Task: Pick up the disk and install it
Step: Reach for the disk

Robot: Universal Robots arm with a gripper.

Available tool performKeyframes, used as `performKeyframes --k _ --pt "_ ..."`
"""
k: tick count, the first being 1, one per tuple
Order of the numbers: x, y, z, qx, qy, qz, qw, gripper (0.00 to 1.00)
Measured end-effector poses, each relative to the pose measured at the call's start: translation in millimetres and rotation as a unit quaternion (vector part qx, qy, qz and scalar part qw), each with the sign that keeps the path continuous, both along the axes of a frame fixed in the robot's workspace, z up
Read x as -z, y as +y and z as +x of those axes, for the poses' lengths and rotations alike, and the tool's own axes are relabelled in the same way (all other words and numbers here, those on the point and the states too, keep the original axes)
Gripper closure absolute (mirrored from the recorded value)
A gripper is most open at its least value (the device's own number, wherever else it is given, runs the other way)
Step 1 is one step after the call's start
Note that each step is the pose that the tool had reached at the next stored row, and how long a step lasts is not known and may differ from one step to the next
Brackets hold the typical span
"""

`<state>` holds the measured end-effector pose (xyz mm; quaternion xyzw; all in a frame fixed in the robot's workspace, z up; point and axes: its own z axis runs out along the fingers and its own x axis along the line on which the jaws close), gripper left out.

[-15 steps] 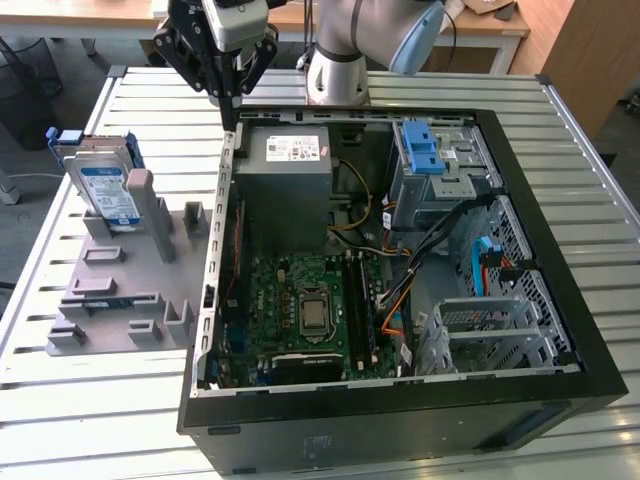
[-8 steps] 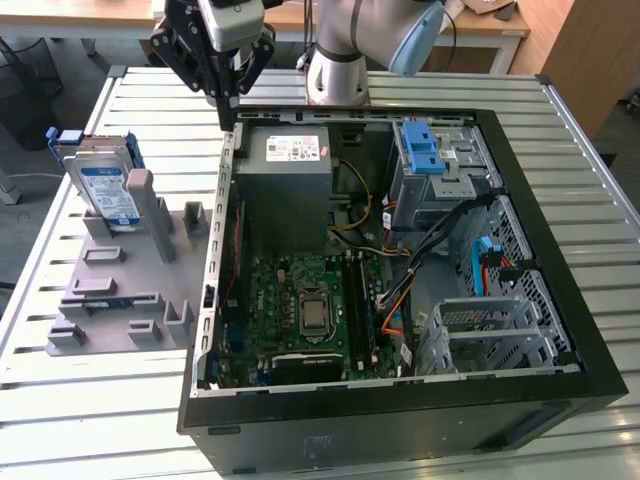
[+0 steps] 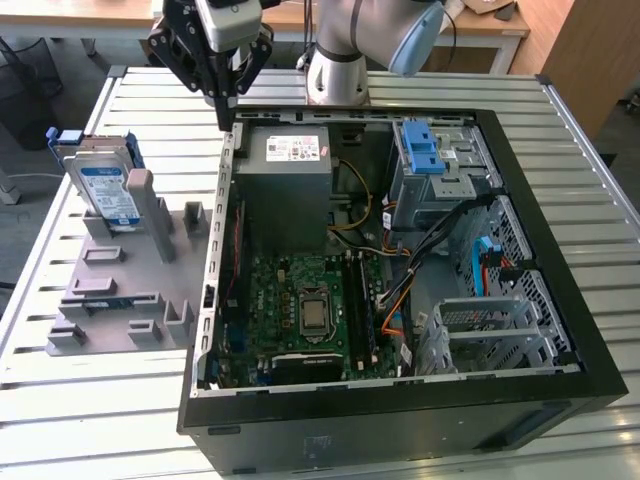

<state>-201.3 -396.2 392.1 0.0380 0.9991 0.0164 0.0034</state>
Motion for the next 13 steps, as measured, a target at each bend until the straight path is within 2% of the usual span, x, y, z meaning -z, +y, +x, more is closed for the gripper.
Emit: performKeyframes --k 13 --pt "0.4 0.2 -5.5 0.000 0.0000 0.0000 1.0000 0.89"
